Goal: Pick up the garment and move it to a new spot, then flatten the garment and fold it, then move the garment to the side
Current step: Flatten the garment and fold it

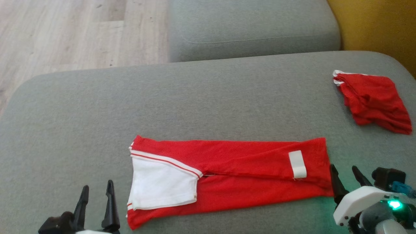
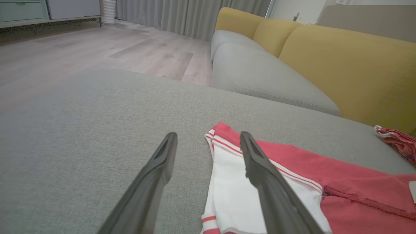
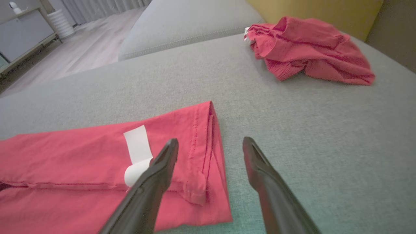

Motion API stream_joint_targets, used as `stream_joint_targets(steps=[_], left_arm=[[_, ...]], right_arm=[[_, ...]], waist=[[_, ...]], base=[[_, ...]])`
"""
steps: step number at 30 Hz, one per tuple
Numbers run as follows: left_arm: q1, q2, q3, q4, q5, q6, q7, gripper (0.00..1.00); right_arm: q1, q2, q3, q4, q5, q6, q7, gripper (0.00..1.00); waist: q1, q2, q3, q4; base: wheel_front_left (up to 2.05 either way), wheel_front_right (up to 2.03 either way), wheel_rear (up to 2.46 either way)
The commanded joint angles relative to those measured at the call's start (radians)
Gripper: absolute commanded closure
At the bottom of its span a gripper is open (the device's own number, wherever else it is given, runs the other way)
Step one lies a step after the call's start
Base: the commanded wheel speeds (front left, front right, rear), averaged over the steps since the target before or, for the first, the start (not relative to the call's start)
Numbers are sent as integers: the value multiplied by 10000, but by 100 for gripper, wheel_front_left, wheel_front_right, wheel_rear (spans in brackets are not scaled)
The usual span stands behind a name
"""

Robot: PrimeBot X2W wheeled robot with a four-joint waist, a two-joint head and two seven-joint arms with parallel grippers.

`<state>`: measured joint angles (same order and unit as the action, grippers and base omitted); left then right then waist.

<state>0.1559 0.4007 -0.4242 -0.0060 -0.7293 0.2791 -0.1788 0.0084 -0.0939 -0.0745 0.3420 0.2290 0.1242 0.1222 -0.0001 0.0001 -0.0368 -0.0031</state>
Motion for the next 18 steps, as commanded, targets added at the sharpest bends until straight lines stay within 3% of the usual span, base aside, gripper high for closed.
stream_joint_targets(steps=[1, 18], left_arm=[[-368, 75, 412, -275, 82, 72, -158, 0], [-445, 123, 423, -262, 294, 409, -209, 0]], right_arm=[[-539, -48, 154, -224, -67, 65, 53, 0], [-2037, -752, -656, 2986, -1176, 65, 985, 0]], waist=[[1, -1, -6, 162], [1, -1, 266, 1633]], base=[[0, 0, 0], [0, 0, 0]])
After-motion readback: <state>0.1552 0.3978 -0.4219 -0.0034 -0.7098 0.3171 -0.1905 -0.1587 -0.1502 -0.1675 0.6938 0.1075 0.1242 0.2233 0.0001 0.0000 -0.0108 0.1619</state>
